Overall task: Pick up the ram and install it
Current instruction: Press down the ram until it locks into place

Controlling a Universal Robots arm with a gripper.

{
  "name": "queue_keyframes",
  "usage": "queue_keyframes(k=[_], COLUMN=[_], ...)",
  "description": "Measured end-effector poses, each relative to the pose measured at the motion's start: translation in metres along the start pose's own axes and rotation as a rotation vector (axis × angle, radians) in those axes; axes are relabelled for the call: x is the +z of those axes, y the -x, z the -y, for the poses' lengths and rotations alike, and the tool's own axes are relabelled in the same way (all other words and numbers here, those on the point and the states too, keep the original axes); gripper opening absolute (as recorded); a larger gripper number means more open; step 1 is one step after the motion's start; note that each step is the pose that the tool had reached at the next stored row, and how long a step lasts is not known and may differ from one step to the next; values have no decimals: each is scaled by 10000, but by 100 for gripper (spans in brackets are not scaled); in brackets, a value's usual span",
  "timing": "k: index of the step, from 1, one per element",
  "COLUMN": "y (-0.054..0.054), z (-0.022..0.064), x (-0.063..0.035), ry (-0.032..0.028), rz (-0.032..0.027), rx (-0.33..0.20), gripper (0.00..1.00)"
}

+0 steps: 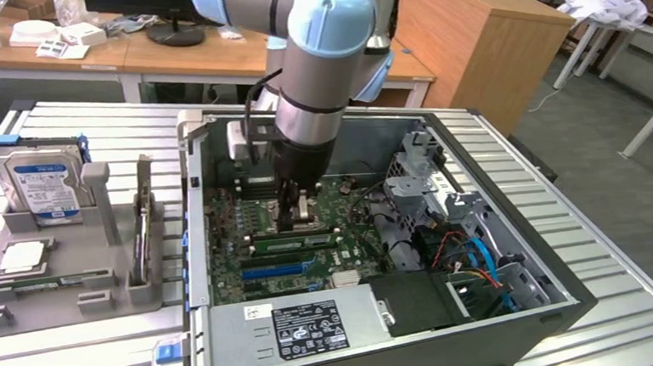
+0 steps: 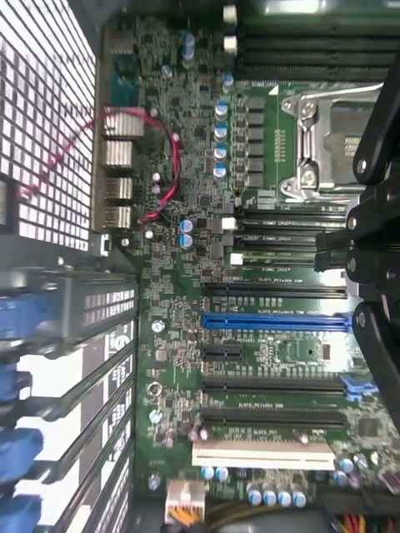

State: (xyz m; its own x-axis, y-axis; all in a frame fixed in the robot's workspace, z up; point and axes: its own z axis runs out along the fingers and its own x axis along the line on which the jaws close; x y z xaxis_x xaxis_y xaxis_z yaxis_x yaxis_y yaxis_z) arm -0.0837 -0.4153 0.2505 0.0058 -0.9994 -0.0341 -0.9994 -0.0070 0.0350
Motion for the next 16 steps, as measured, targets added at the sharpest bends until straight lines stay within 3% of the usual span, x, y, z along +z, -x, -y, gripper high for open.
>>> queue_keyframes(k=[15,16], y=[20,25], z=[-21,-25], x=[-593,-729], ry=[9,8], rz=[-1,0], rx=[-1,0], gripper=[11,11])
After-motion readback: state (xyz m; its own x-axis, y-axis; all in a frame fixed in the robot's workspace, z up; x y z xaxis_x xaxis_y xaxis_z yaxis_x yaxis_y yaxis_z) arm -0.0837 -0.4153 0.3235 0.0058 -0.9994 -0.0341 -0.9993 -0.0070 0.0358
